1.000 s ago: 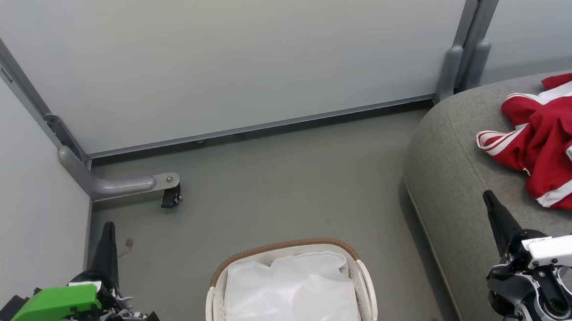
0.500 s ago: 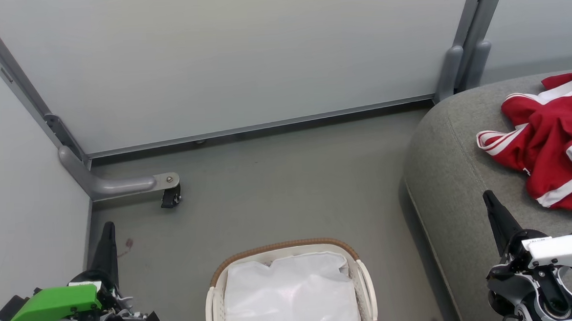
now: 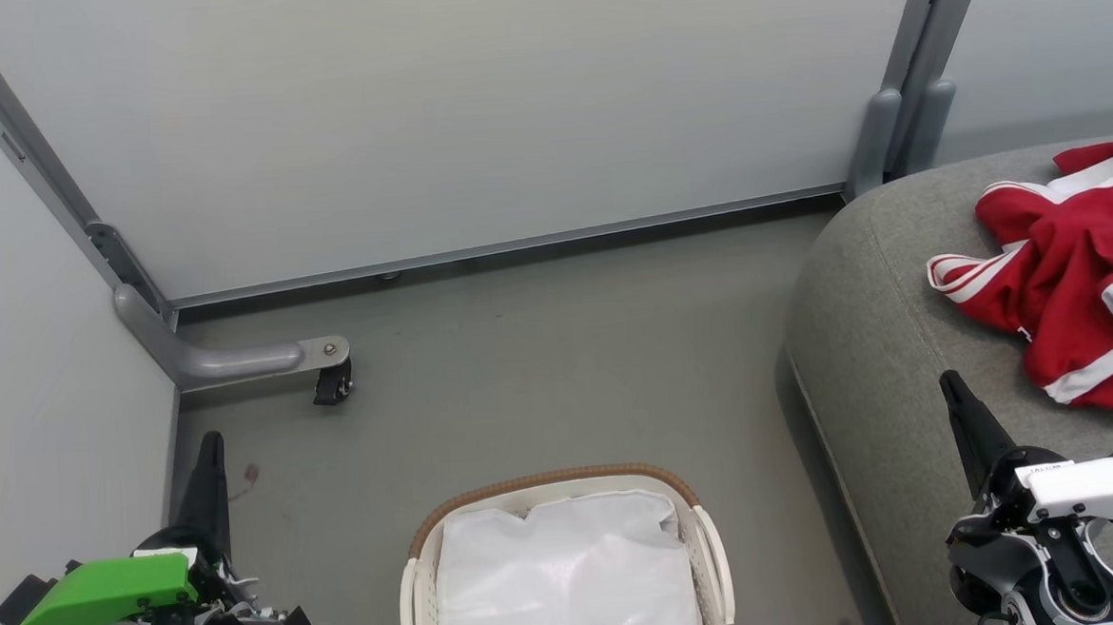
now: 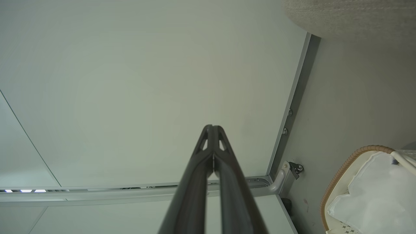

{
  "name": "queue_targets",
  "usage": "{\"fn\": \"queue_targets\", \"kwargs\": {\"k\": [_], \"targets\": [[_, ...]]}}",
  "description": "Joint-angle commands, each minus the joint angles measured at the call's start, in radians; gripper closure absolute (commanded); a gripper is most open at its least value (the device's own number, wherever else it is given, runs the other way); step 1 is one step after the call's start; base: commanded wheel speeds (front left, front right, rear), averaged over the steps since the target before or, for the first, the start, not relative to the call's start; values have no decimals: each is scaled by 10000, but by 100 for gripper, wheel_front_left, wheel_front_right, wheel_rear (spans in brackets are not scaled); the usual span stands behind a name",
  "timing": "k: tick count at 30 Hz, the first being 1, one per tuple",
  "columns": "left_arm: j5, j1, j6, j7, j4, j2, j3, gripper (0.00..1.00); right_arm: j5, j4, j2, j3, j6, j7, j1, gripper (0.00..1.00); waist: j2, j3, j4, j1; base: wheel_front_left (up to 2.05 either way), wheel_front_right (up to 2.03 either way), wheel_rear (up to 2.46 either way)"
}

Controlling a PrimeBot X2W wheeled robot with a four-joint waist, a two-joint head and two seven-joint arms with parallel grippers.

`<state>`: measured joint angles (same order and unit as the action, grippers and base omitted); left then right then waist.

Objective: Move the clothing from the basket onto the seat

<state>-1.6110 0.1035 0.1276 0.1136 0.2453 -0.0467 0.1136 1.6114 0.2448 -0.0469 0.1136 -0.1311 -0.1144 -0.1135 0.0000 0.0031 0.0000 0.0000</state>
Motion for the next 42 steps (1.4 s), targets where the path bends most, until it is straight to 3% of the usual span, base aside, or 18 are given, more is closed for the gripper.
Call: {"fn": "queue_targets", "kwargs": {"k": [1,42], "targets": [[-38,108,66,41,-18,-65,24,100,31,-31,-63,24,7,-32,107,100,0,0,0,0,0,0,0],[-37,108,66,40,-18,-66,23,100,32,-32,-63,22,7,-29,108,100,0,0,0,0,0,0,0]]}}
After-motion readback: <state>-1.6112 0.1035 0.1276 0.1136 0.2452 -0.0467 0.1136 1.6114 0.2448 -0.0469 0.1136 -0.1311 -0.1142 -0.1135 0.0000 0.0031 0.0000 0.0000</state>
